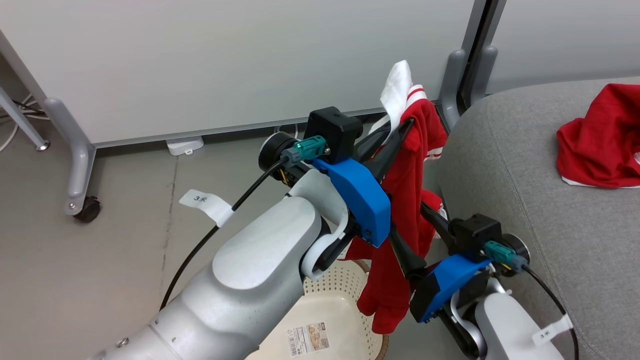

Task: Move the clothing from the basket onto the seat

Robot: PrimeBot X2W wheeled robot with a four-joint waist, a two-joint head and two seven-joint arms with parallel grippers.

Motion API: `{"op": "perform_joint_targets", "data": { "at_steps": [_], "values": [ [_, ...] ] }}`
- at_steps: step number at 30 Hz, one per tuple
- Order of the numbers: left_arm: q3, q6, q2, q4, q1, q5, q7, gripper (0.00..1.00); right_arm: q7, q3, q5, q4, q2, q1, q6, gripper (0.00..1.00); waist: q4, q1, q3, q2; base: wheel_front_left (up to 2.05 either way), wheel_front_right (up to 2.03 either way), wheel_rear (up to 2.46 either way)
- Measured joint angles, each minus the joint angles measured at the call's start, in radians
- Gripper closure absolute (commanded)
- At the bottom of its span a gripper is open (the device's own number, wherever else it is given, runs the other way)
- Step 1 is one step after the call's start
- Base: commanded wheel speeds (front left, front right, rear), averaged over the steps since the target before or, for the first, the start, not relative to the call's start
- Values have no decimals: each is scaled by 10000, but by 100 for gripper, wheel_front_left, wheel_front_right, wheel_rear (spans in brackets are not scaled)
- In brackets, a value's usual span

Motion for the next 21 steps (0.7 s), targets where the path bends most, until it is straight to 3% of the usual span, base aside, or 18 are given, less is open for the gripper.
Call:
{"op": "perform_joint_targets", "data": {
  "at_steps": [11,13,14,15,21],
  "values": [
    [-403,90,-4,-12,-192,-299,-138,100,-430,575,470,2199,0,-1354,0,0,-5,0,68,0,0,0,0],
    [-447,92,-4,13,-219,-353,-165,100,-543,698,562,2491,0,-1555,0,61,-16,0,58,0,0,0,0],
    [-472,96,-4,33,-221,-360,-176,100,-658,771,625,2606,0,-1638,2,87,-23,0,49,0,0,0,0],
    [-493,111,-4,54,-221,-389,-180,100,-790,828,644,2706,0,-1706,0,100,-28,0,35,0,0,0,0],
    [-579,134,-4,203,-225,-523,-263,100,-1139,1047,815,3342,0,-1960,0,100,-57,0,-68,0,0,0,0]
  ]
}}
